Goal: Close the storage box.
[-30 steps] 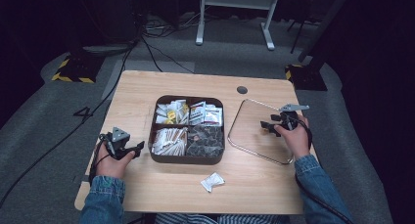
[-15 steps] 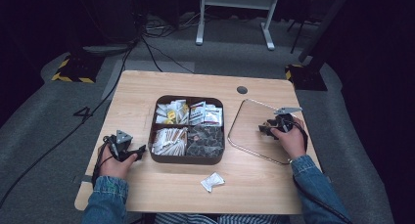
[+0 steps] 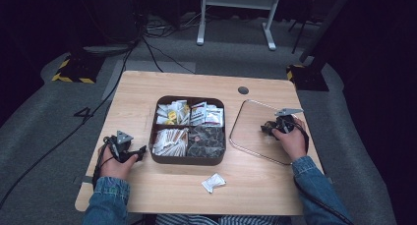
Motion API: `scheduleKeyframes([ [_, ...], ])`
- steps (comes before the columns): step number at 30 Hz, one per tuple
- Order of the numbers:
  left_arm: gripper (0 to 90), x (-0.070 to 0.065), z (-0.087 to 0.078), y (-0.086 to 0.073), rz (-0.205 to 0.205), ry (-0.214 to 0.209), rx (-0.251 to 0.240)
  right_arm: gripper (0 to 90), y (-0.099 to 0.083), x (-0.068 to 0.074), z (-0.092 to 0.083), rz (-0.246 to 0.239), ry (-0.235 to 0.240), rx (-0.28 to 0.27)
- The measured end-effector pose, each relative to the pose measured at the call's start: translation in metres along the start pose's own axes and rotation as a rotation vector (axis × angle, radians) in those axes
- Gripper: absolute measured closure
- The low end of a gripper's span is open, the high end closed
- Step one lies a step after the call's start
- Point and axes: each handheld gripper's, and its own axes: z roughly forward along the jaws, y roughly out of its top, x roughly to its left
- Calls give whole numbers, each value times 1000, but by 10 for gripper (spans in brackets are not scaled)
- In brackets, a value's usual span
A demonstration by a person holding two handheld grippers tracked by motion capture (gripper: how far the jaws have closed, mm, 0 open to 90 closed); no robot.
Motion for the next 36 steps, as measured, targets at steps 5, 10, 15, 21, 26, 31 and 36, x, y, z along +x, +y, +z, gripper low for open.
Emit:
scheduleKeyframes([
  [5,326,0,0,0,0,0,0,592,-1,-3,-2,9,4,-1],
  [10,326,0,0,0,0,0,0,592,2,-6,-10,22,-1,-38],
  [15,324,0,0,0,-1,0,0,592,8,-4,-20,24,17,-70],
  [21,322,0,1,0,1,4,-4,592,19,1,-35,14,32,-112],
  [26,322,0,1,0,1,4,-4,592,30,9,-50,-5,50,-135],
  [31,322,0,1,0,1,4,-4,592,39,20,-61,-32,69,-159],
  [36,322,0,1,0,1,4,-4,592,47,32,-67,-56,76,-162],
])
